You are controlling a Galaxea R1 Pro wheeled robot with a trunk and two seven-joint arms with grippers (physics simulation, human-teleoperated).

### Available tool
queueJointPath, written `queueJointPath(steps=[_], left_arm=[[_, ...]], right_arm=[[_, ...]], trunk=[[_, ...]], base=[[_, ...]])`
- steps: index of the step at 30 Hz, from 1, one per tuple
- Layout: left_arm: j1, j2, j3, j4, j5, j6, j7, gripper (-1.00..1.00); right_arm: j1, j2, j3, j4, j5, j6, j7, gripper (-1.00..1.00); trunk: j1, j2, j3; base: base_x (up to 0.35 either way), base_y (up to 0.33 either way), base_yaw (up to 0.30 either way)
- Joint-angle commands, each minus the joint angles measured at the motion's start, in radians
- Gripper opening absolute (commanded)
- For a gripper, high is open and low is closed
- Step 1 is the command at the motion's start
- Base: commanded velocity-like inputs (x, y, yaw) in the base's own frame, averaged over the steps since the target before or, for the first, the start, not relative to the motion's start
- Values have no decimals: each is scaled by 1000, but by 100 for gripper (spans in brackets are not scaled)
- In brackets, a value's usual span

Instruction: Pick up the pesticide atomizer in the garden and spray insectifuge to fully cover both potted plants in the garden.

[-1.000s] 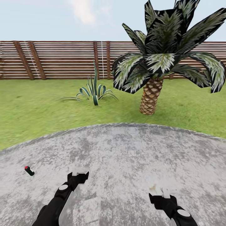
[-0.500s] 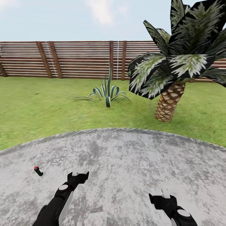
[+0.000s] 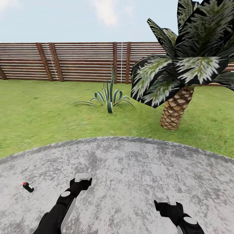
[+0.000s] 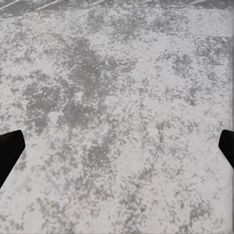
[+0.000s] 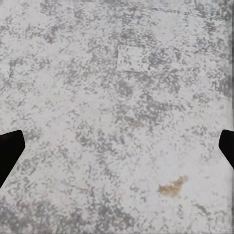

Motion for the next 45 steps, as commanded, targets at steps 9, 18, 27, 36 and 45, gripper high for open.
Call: queueJointPath(steps=[9, 18, 27, 36, 45], left_arm=[[0, 0, 0, -2, 1, 6, 0, 100], [0, 0, 0, -2, 1, 6, 1, 100], [0, 0, 0, -2, 1, 6, 1, 100], [0, 2, 0, -2, -6, 7, 10, 100], [0, 2, -3, -3, -13, 7, 11, 100]], right_arm=[[0, 0, 2, -1, 0, 5, -1, 100], [0, 0, 2, -1, 0, 5, -1, 100], [0, 0, 2, -1, 0, 5, -1, 100], [0, -2, 1, -1, 0, 5, 0, 100], [0, -1, 0, -1, 0, 2, 1, 100]], trunk=[[0, 0, -1], [0, 0, -1], [0, 0, -1], [0, 0, -3], [0, 0, -10]], base=[[33, -20, 131], [1, -1, 263], [0, 0, 267], [0, 0, 267], [0, 0, 264]])
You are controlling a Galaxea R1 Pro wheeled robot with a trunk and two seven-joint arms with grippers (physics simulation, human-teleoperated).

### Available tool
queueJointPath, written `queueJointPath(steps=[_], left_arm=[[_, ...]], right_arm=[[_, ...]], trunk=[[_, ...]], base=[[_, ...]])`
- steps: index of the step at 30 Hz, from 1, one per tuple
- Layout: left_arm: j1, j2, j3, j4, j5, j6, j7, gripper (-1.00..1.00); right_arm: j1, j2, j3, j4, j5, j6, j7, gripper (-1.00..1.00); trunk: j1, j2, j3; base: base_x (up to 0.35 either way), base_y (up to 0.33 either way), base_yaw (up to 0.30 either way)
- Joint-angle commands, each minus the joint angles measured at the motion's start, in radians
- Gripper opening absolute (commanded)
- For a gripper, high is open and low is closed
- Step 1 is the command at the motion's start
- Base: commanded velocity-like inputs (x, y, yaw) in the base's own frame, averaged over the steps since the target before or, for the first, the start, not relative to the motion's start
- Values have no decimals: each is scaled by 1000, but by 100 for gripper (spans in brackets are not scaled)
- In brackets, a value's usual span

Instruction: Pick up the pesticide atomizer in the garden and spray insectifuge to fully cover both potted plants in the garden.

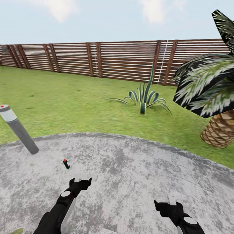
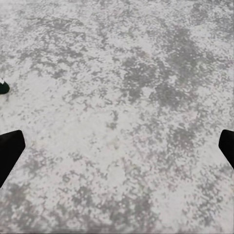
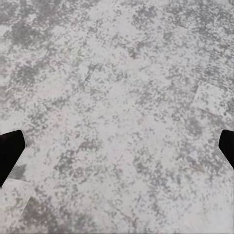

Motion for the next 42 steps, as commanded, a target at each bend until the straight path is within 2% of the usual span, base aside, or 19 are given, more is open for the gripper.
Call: queueJointPath(steps=[1, 6, 13, 32, 42], left_arm=[[0, 0, -1, -1, -1, 6, 0, 100], [-6, -3, 0, 0, 2, 20, 1, 100], [-18, -2, 1, 1, 1, 97, 2, 100], [-7, 0, 0, -1, 4, 104, 0, 100], [-7, 0, 1, -1, 6, 104, 0, 100]], right_arm=[[0, 0, 0, -2, 0, 4, 0, 100], [0, 0, 0, -2, 0, 3, 2, 100], [0, 1, 0, -1, -1, 6, 1, 100], [0, -5, 0, -5, -1, 7, 5, 100], [0, -5, -1, -15, 1, 9, -2, 100]], trunk=[[0, 0, -2], [0, 0, -6], [0, 0, -13], [0, 0, -31], [0, 0, -32]], base=[[0, 0, 255], [0, 0, 253], [0, 0, 241], [8, 0, 203], [315, 0, 5]])
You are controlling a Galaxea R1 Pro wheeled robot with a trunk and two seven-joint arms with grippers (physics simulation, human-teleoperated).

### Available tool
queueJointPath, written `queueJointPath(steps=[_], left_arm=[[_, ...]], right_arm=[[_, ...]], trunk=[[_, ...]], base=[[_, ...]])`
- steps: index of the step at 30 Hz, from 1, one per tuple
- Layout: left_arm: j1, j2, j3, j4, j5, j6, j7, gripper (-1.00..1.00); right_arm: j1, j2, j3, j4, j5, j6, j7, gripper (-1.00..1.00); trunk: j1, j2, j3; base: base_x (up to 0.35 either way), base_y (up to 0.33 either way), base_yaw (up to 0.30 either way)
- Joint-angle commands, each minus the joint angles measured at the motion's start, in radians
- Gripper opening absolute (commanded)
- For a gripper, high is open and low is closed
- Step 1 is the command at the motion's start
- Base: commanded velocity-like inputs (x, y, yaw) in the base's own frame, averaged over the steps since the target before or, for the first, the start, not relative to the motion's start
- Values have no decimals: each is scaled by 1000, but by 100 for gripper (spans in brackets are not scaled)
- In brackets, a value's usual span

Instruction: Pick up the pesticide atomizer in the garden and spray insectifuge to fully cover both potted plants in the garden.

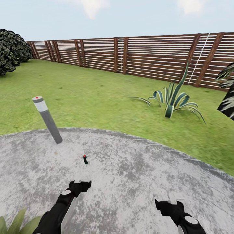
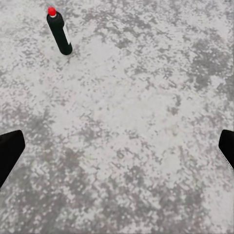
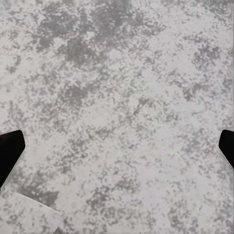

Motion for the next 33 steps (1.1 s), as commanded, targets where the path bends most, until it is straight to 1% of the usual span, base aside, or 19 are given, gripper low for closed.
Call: queueJointPath(steps=[1, 8, 11, 16, 24, 33], left_arm=[[0, 0, -1, -2, 0, 6, 0, 100], [0, 0, -1, -2, 0, 6, 1, 100], [0, 0, -1, -2, -1, 6, 1, 100], [0, 0, -1, -2, -1, 6, 1, 100], [0, 0, 0, -2, 1, 6, 1, 100], [0, 0, -1, -3, -3, 7, 1, 100]], right_arm=[[0, 0, 0, -1, 1, 5, -1, 100], [0, 4, 1, 0, 5, 14, -2, 100], [-1, 4, 0, 1, 4, 16, -1, 100], [-1, 1, 6, 0, -5, 17, 7, 100], [-1, 0, 6, -1, -5, 17, 8, 100], [-1, 0, 5, -2, -4, 16, 7, 100]], trunk=[[1, 0, -1], [1, 0, -1], [1, 0, -1], [1, 0, -1], [1, 0, -1], [1, 0, -8]], base=[[344, 0, 0], [331, 0, 0], [181, 0, 0], [48, 0, 0], [5, 0, 12], [0, 0, 185]])
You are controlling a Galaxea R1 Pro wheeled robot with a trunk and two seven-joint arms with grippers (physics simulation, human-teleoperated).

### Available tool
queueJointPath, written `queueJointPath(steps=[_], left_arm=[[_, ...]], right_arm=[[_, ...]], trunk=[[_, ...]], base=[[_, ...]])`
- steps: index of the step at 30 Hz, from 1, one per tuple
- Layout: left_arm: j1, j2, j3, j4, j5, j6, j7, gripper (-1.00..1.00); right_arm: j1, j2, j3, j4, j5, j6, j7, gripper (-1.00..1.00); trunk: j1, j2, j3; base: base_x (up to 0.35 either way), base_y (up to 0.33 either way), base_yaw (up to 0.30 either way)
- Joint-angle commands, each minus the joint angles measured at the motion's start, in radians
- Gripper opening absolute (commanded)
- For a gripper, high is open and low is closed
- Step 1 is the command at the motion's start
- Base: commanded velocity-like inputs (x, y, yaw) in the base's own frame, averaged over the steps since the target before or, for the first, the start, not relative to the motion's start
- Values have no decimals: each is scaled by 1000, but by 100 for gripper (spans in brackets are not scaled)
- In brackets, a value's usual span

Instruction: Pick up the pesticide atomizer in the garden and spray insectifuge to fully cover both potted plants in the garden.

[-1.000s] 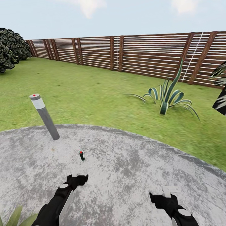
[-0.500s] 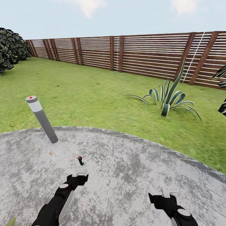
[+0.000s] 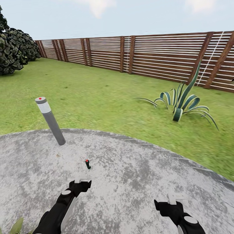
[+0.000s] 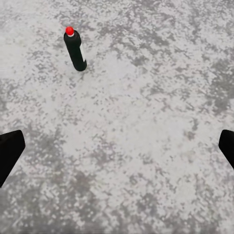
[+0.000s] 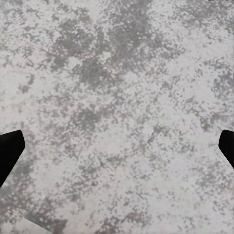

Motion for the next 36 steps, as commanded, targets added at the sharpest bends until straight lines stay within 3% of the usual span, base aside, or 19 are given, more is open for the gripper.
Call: queueJointPath(steps=[1, 9, 12, 15, 18, 20, 36], left_arm=[[-1, 0, -1, -1, 1, 5, 0, 100], [-13, 0, -1, -6, 1, 3, 1, 100], [-19, 1, 0, -4, 1, 3, 1, 100], [-25, 1, 1, 2, 3, 3, 0, 100], [-27, 1, 1, 4, -1, 3, 1, 100], [-26, 1, -1, 4, -3, 3, 2, 100], [-25, 0, -1, 3, -5, 3, 4, 100]], right_arm=[[0, 0, -1, -1, 0, 5, 0, 100], [-2, -3, -5, 1, 5, 4, 0, 100], [-40, -3, -6, 1, 6, 6, -2, 100], [-207, -4, -6, 11, 3, 18, -1, 100], [-318, -4, -6, 68, -1, 57, -1, 100], [-352, -3, -7, 98, -2, 74, 1, 100], [-372, 2, -3, 121, 5, 83, 0, 100]], trunk=[[0, 0, -1], [0, 0, -2], [0, 0, -2], [0, 0, -2], [0, 0, -2], [0, 0, -2], [0, 0, -2]], base=[[0, 0, 86], [0, 0, 20], [0, 0, 1], [0, 0, 0], [0, 0, 0], [0, 0, 0], [0, 0, 0]])
